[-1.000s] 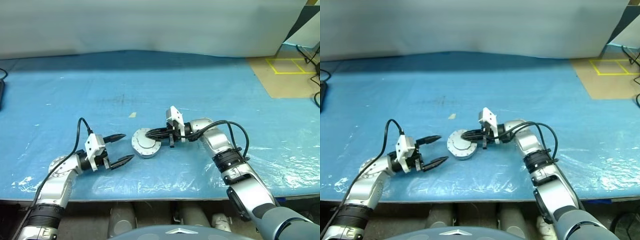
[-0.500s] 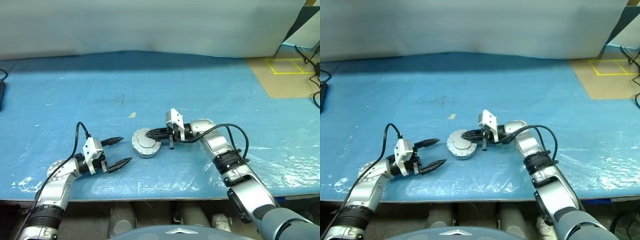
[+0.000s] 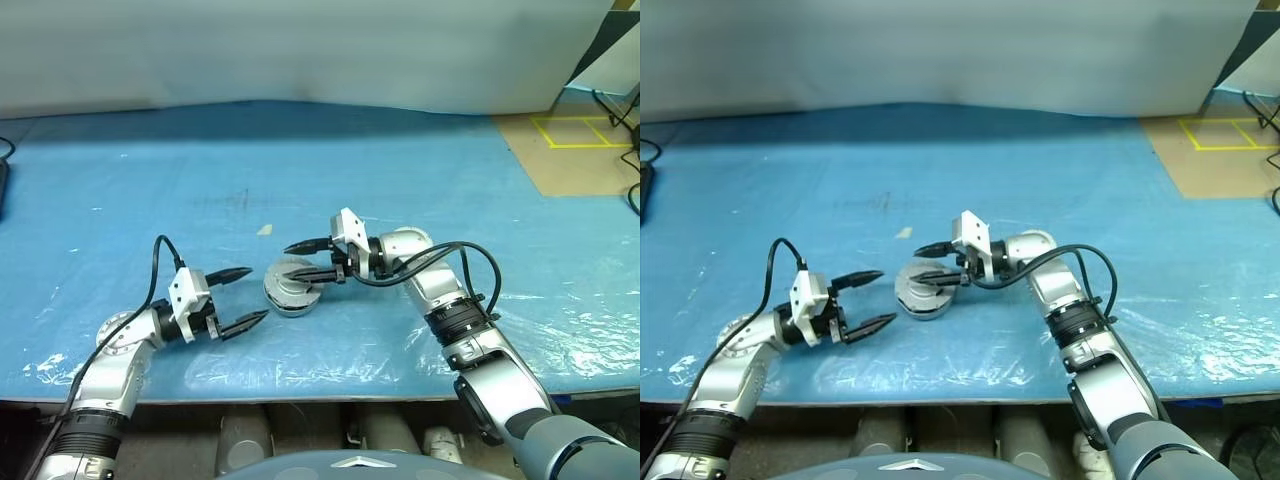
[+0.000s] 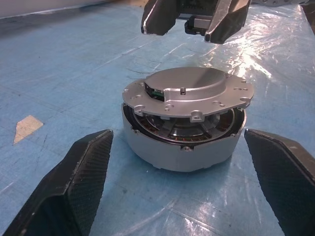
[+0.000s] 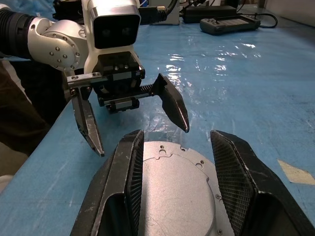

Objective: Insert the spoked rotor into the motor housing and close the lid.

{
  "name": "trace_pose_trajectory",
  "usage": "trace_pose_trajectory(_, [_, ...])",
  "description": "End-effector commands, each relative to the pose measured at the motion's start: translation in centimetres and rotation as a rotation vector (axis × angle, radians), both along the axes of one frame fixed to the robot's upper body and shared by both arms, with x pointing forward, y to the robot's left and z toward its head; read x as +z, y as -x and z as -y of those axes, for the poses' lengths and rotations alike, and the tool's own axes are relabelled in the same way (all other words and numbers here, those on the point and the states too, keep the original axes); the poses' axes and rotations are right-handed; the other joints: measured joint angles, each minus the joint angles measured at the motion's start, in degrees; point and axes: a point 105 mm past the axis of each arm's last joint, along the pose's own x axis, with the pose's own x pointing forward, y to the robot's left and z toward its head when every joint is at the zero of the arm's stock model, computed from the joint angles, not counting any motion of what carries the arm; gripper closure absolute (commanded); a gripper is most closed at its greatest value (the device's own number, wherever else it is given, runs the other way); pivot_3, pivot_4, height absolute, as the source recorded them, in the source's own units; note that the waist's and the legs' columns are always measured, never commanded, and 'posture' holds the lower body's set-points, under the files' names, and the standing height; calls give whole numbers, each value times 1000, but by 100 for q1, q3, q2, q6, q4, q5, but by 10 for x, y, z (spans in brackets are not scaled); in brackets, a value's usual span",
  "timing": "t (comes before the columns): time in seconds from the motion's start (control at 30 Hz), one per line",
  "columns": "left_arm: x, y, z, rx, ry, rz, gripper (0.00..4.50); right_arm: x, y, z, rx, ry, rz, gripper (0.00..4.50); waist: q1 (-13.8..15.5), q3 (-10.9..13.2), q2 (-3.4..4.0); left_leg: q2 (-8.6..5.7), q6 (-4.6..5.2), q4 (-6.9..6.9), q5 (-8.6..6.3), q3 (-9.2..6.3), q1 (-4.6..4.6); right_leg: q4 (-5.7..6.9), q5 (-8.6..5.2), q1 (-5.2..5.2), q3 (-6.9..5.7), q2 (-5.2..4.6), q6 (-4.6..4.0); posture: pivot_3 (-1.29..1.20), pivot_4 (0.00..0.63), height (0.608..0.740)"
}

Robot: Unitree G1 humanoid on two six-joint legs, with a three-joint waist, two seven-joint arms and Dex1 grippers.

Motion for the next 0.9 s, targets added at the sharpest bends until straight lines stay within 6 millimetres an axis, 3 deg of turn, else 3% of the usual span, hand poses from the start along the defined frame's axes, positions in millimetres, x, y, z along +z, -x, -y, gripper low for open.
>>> trace_pose_trajectory(0.03, [9, 1, -1, -2, 4, 23, 0, -3, 4, -2, 24, -9, -8, 2304, 0, 0, 0, -1, 0, -1, 0, 0, 0, -1, 0, 0, 0, 0, 0, 0, 150, 740])
trace_pose_trajectory(0.2, [6, 2, -3, 1, 3, 13, 0, -15, -2, -2, -18, 3, -38, 2304, -6, 0, 0, -2, 0, -5, 0, 0, -2, -8, 0, 0, -1, 0, 0, 0, 150, 740])
trace_pose_trajectory(0.3, [2, 3, -4, 3, 2, 8, 0, -21, -5, -1, -37, 20, -51, 1751, -7, 0, 0, -2, 0, -5, 0, 0, -2, -7, 0, 0, -1, 0, 0, 0, 150, 740])
trace_pose_trajectory(0.47, [-3, 4, -6, 7, 0, 2, 0, -22, -7, 0, -43, 21, -27, 131, -6, 0, 0, -2, 0, -5, 0, 0, -2, -7, 0, 0, -2, 0, 0, 0, 150, 740])
trace_pose_trajectory(0.5, [-4, 5, -6, 7, 0, 1, 0, -21, -7, -1, -46, 19, -20, 38, -7, 0, 0, -2, 0, -5, 0, 0, -2, -7, 0, 0, -2, 0, 0, 0, 150, 740])
trace_pose_trajectory(0.9, [-14, 7, -11, 13, -2, -7, 0, -31, 1, -2, -14, 70, -20, 38, -6, 0, 0, -1, 0, -5, 0, 0, -1, -7, 0, 0, -2, 0, 0, 0, 150, 740])
